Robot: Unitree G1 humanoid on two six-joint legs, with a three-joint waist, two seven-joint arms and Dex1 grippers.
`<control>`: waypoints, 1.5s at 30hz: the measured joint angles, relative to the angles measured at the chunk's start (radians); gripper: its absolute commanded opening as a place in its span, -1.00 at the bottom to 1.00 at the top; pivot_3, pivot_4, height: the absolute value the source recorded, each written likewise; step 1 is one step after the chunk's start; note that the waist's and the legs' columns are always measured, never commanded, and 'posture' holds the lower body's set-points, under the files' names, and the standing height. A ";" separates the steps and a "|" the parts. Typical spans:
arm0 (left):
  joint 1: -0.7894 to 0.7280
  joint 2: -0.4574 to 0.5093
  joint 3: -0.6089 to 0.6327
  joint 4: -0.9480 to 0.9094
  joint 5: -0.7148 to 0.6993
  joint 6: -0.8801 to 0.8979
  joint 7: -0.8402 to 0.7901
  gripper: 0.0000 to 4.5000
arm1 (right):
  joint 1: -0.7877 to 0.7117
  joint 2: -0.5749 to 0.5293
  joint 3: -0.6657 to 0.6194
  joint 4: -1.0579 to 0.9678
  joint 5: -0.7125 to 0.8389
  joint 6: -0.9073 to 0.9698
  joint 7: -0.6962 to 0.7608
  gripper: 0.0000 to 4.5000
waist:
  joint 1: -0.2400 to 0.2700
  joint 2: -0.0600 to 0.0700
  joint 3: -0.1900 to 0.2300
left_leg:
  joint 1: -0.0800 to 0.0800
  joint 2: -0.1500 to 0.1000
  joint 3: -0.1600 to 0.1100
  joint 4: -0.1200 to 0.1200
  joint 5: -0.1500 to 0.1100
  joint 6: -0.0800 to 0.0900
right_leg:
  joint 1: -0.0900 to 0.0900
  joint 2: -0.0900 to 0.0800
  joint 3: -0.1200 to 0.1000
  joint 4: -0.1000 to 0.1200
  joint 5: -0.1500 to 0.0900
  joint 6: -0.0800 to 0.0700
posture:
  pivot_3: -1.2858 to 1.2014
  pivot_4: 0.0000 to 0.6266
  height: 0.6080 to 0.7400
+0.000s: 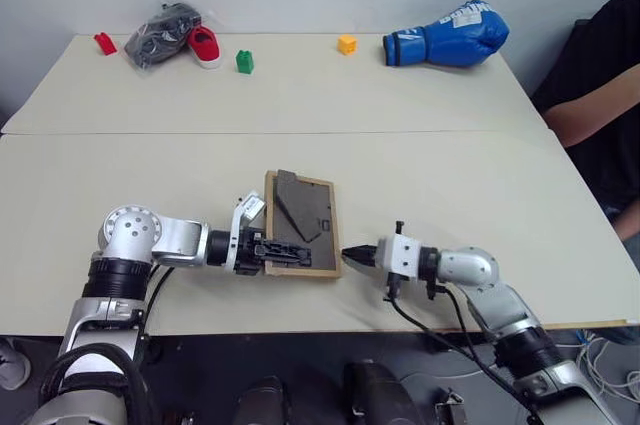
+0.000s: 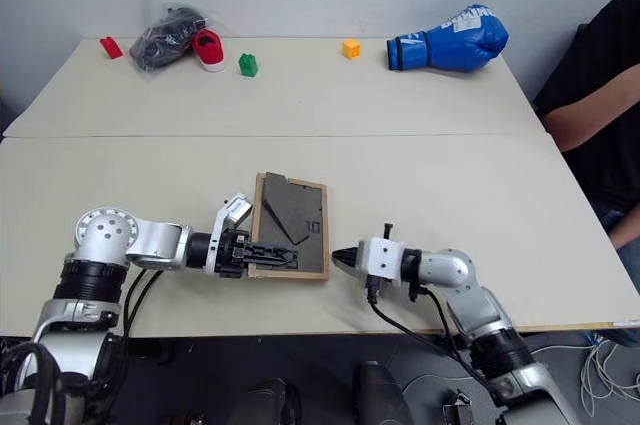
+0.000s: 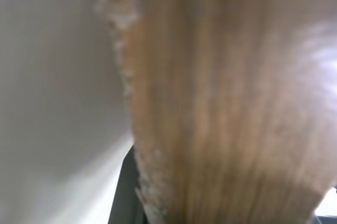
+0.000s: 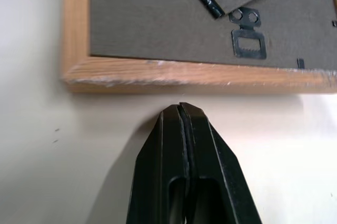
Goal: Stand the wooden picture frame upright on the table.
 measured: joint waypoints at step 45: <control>0.187 0.055 -0.037 -0.381 0.430 -0.226 -0.576 -0.63 | -0.216 0.032 0.016 -0.312 0.332 0.386 0.284 0.99 | 0.002 0.000 0.002 | -0.004 0.002 -0.007 -0.001 -0.001 -0.002 | -0.001 -0.002 -0.014 0.000 -0.005 -0.006 | 0.03 -0.52 1.00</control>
